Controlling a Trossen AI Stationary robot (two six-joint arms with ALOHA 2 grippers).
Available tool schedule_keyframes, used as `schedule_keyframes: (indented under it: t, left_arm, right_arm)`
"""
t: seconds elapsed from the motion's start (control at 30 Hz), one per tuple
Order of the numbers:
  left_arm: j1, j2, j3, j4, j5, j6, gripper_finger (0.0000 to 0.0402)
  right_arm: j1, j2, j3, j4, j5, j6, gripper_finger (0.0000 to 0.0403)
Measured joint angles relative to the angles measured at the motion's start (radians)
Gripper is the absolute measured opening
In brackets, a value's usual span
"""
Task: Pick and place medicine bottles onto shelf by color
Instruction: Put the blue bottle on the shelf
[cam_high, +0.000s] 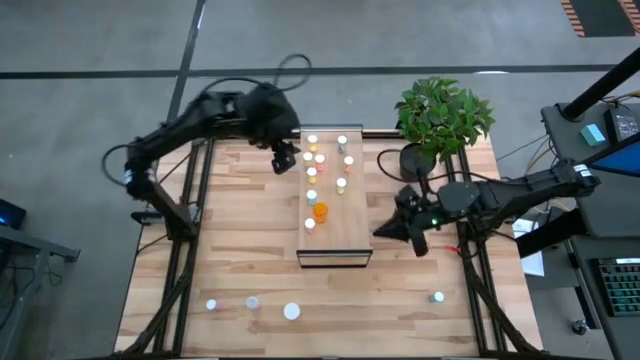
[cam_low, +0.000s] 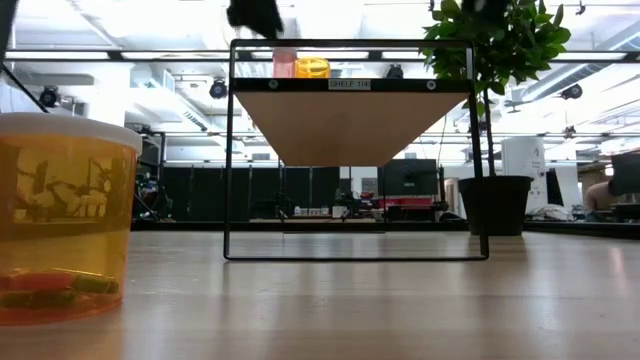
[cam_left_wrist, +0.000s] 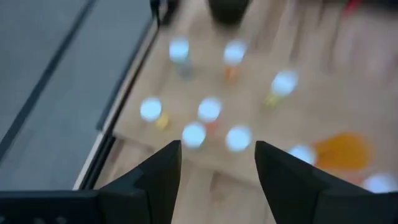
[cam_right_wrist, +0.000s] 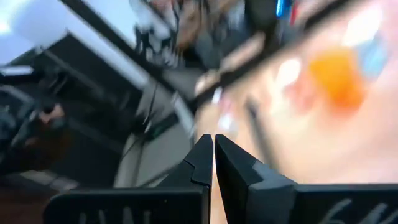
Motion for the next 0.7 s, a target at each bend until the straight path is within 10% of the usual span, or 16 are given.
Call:
schedule_keyframes:
  t: [0.43,0.7]
  left_arm:
    - [-0.153,-0.224,-0.012,0.308,0.001,-0.125,0.0187]
    - [-0.218,-0.246,-0.025,0.393,0.002,-0.115,0.0187]
  right_arm:
    - [0.335,0.224,0.252,-0.837,-0.247,0.828,0.0009]
    - [0.489,0.331,0.271,-0.928,-0.261,1.131,0.0013]
